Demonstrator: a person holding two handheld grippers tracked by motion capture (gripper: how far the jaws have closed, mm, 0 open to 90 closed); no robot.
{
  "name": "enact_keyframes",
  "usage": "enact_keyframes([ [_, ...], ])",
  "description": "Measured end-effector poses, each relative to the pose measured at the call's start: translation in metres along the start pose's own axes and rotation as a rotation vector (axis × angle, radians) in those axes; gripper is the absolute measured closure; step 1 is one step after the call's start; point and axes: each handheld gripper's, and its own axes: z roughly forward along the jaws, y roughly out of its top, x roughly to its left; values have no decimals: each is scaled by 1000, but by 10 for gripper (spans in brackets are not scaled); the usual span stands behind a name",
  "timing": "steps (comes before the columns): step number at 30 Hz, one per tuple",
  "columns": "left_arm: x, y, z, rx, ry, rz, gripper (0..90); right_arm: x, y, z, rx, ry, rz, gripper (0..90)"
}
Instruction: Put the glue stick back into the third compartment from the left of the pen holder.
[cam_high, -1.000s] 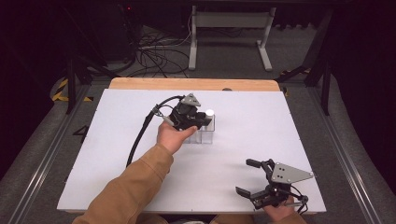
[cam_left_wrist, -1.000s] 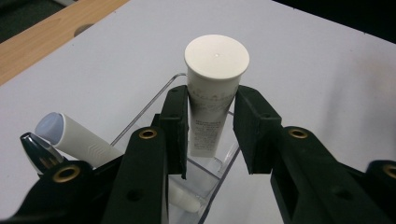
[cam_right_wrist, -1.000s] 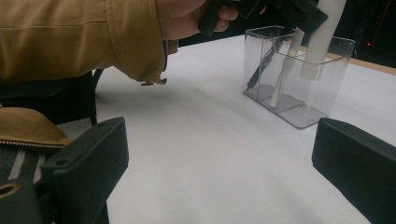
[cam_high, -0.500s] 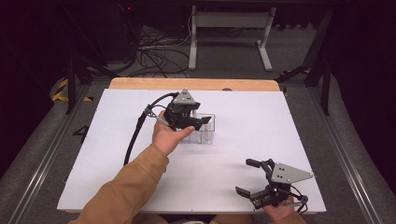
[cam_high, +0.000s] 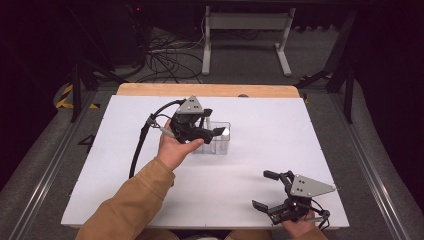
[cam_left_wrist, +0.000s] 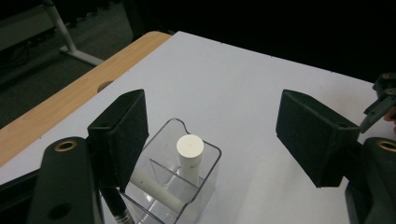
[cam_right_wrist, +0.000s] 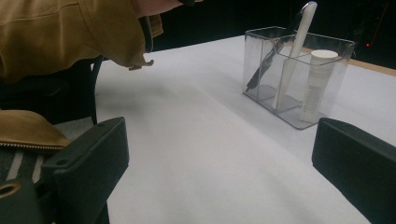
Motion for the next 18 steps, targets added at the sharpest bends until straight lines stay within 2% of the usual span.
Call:
enact_keyframes([
  [5,-7,-2,-9,-25,-54,-9,221,0,0,0,-2,-1,-3,44],
  [10,-13,-8,-26,-77,-53,5,176,0,1,2,18,1,-19,46],
  [14,-16,-14,-40,-81,-41,4,153,1,2,3,21,1,-14,46],
  [18,-17,-27,-56,-101,-46,-16,145,-1,1,2,10,-8,-9,46],
])
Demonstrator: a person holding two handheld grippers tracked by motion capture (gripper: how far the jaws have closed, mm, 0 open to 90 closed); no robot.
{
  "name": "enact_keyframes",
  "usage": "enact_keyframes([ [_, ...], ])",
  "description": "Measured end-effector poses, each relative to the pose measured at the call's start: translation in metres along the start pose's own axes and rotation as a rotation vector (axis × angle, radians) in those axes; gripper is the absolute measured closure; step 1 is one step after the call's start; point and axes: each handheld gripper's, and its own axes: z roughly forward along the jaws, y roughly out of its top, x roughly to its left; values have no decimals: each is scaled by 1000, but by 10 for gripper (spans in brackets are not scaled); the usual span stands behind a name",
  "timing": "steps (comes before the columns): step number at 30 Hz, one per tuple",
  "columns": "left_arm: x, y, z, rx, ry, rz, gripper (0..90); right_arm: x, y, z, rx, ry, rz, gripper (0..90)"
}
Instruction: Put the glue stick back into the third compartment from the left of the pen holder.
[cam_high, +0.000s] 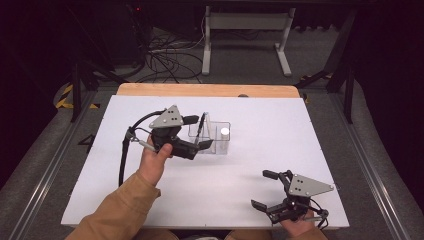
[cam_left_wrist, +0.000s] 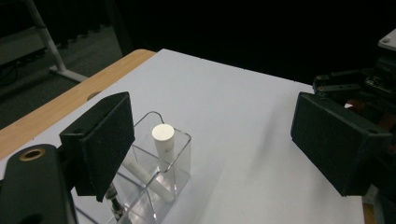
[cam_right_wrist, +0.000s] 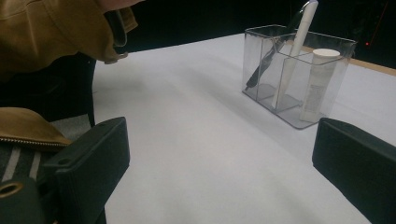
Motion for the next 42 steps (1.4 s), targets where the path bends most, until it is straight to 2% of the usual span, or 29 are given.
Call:
enact_keyframes([
  [5,-3,-15,-19,-14,18,4,155,0,0,1,4,0,6,45],
  [7,-5,-20,-25,-6,21,20,164,0,0,1,5,0,5,45],
  [11,-8,-33,-37,-23,45,41,164,1,0,2,16,-6,-10,46],
  [16,-10,-51,-50,-41,51,42,156,2,1,3,20,-10,-10,46],
  [21,-13,-67,-60,-23,87,61,143,2,1,3,26,-13,-16,46],
  [24,-14,-78,-65,-29,96,46,133,3,1,4,31,-11,-19,46],
  [26,-15,-85,-67,-20,119,49,124,2,1,5,38,-14,-26,46],
  [30,-17,-100,-72,-7,129,46,124,2,0,5,39,-18,-21,46],
  [37,-10,-131,-85,-31,124,-28,124,1,0,4,44,-23,-26,46],
  [42,-10,-148,-90,-19,149,-30,124,1,0,4,46,-23,-23,46],
])
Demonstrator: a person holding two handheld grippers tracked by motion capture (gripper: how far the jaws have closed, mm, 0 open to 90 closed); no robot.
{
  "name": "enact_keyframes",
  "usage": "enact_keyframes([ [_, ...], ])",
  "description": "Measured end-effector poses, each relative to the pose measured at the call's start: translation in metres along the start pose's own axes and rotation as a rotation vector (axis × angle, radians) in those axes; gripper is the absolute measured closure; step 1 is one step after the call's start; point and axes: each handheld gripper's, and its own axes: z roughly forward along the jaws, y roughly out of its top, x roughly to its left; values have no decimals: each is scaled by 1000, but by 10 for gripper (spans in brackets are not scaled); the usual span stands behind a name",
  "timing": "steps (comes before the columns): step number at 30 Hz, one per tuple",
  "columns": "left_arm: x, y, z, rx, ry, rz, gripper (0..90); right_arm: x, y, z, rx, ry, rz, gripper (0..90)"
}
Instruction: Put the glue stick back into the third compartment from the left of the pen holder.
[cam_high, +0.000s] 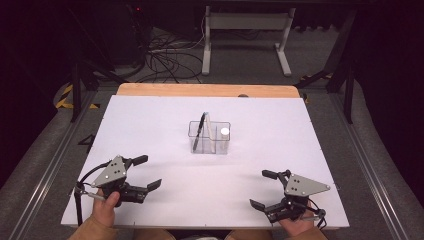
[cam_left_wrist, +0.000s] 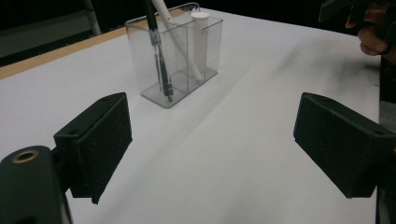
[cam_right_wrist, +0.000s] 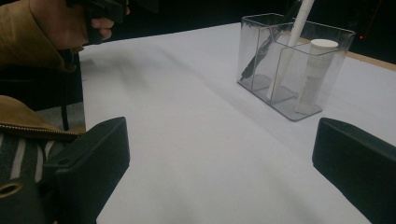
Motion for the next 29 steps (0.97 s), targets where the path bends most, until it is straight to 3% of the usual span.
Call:
enact_keyframes([
  [5,3,-15,-3,0,22,-17,122,-1,-1,0,8,-6,1,46],
  [8,3,-25,-3,26,43,4,123,-1,-2,0,15,-6,7,46],
  [11,4,-31,-2,44,40,-28,123,-1,-3,1,19,-7,7,45],
  [14,6,-32,-1,31,24,-57,122,-2,-3,1,21,-9,4,45],
  [29,5,-29,-4,18,57,-27,120,-3,-4,3,27,-6,11,45],
])
